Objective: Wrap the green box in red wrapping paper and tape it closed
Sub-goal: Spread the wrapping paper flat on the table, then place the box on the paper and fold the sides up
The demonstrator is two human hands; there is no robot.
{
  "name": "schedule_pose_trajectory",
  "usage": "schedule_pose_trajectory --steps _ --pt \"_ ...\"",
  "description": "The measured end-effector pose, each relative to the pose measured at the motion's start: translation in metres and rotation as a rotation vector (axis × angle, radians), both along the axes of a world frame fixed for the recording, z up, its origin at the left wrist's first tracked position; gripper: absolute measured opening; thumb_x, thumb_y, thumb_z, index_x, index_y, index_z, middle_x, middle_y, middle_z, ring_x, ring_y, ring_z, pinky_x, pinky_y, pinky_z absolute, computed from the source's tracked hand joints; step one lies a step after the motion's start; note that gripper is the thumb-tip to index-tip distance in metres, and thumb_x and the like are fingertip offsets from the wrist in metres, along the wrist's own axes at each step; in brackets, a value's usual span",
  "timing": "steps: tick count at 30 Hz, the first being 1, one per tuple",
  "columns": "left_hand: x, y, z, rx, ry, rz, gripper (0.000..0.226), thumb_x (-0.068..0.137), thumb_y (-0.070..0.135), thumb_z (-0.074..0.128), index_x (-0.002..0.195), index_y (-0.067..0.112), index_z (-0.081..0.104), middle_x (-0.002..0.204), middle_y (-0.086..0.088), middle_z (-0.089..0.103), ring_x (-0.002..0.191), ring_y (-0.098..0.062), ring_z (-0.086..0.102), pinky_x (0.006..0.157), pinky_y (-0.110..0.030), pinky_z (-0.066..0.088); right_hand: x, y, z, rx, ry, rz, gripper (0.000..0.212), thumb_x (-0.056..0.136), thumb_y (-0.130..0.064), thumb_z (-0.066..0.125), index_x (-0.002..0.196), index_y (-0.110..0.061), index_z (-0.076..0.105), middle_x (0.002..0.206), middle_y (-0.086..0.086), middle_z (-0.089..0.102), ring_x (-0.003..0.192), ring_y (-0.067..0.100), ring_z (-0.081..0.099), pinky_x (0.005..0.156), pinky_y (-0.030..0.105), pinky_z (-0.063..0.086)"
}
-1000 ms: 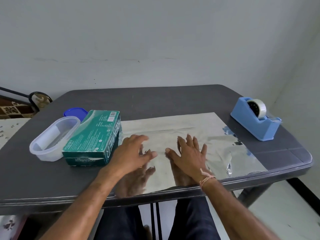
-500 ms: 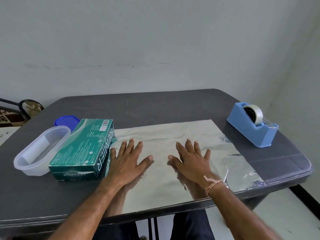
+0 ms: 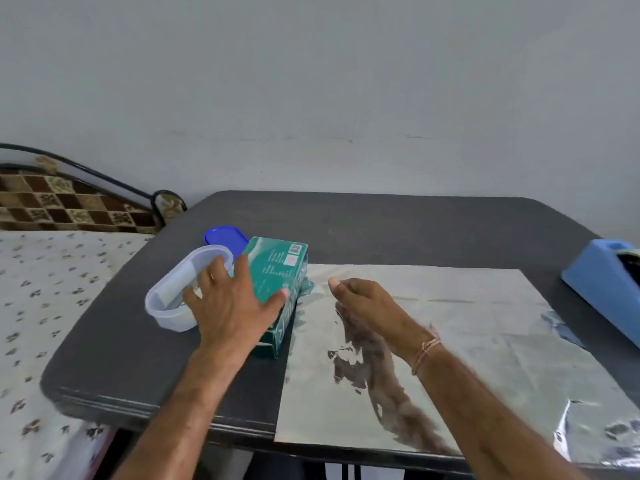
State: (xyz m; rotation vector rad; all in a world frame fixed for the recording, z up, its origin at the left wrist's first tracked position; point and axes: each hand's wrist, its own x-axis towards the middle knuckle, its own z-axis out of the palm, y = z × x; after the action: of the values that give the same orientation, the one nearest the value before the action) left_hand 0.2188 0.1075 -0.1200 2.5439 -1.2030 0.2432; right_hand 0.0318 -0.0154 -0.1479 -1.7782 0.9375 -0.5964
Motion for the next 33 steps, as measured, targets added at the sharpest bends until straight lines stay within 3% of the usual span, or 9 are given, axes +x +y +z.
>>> schedule_pose_trajectory --steps 5,11,15,18,20,23,26,29,33 --pt "0.011 0.001 -0.001 0.212 0.243 -0.078 0.108 0.068 0.091 0.056 0.152 0.033 0.022 0.149 -0.01 0.038 0.136 -0.034 0.045 0.106 -0.058 0.045 0.019 0.004 0.002 -0.014 0.073 0.012 0.059 0.092 -0.073 0.049 0.09 -0.017 0.069 0.091 0.004 0.073 0.09 0.023 0.072 0.07 0.029 0.056" --pt "-0.01 -0.003 0.021 -0.006 0.241 -0.083 0.107 0.055 0.081 0.061 0.145 0.029 0.034 0.131 -0.007 0.048 0.121 -0.032 0.051 0.093 -0.056 0.051 0.011 0.01 0.013 0.199 -0.084 0.071 0.063 0.094 -0.07 0.045 0.127 -0.02 0.065 0.119 -0.003 0.069 0.108 0.012 0.066 0.069 0.014 0.047" --pt "-0.05 -0.016 0.034 -0.106 0.178 -0.214 0.108 0.058 0.082 0.063 0.147 0.03 0.031 0.141 -0.003 0.046 0.127 -0.029 0.049 0.097 -0.051 0.049 0.011 0.007 0.026 0.393 -0.265 0.052 0.059 0.093 -0.072 0.047 0.125 -0.026 0.067 0.113 -0.004 0.076 0.103 0.018 0.074 0.082 0.032 0.059" --pt "-0.06 -0.03 0.03 -0.241 0.56 -0.393 0.104 0.068 0.081 0.068 0.153 0.032 0.033 0.145 0.006 0.052 0.128 -0.017 0.054 0.104 -0.044 0.048 -0.018 -0.012 0.034 0.449 -0.422 -0.133 0.044 0.099 -0.048 0.058 0.124 -0.012 0.066 0.106 0.008 0.078 0.09 0.024 0.077 0.071 0.034 0.061" --pt "-0.047 -0.045 0.015 -0.237 0.742 -0.369 0.097 0.078 0.075 0.068 0.156 0.029 0.034 0.151 0.001 0.051 0.129 -0.017 0.056 0.107 -0.042 0.047 -0.054 -0.026 0.032 0.456 -0.42 -0.219 0.045 0.097 -0.047 0.062 0.123 -0.01 0.065 0.108 0.012 0.077 0.095 0.029 0.076 0.083 0.041 0.062" --pt "-0.021 -0.067 -0.021 0.049 0.448 -0.165 0.099 0.084 0.075 0.06 0.159 0.019 0.029 0.16 -0.011 0.038 0.146 -0.031 0.037 0.112 -0.051 0.037 -0.106 -0.042 0.021 0.463 -0.283 -0.274 0.051 0.094 -0.052 0.065 0.12 -0.009 0.066 0.112 0.015 0.076 0.103 0.036 0.074 0.104 0.053 0.052" --pt "-0.009 -0.083 -0.042 0.202 0.28 -0.058 0.096 0.081 0.082 0.055 0.152 0.02 0.037 0.153 -0.012 0.04 0.142 -0.035 0.034 0.11 -0.051 0.034 -0.135 -0.043 0.014 0.512 -0.178 -0.309 0.054 0.095 -0.052 0.063 0.123 -0.005 0.065 0.109 0.017 0.076 0.102 0.037 0.074 0.096 0.046 0.057" --pt "-0.003 -0.097 -0.045 0.182 0.282 -0.055 0.085 0.076 0.082 0.062 0.142 0.031 0.049 0.146 -0.009 0.043 0.137 -0.035 0.035 0.109 -0.05 0.032 -0.143 -0.04 0.011 0.545 -0.17 -0.303 0.053 0.095 -0.053 0.062 0.118 -0.006 0.066 0.108 0.017 0.077 0.09 0.031 0.076 0.074 0.034 0.06" --pt "0.005 -0.111 -0.045 0.143 0.4 -0.078 0.056 0.073 0.072 0.076 0.116 0.04 0.062 0.133 -0.004 0.055 0.133 -0.034 0.04 0.108 -0.052 0.029 -0.139 -0.04 0.009 0.496 -0.169 -0.293 0.057 0.094 -0.056 0.061 0.12 -0.006 0.066 0.108 0.016 0.077 0.09 0.031 0.076 0.078 0.034 0.059"
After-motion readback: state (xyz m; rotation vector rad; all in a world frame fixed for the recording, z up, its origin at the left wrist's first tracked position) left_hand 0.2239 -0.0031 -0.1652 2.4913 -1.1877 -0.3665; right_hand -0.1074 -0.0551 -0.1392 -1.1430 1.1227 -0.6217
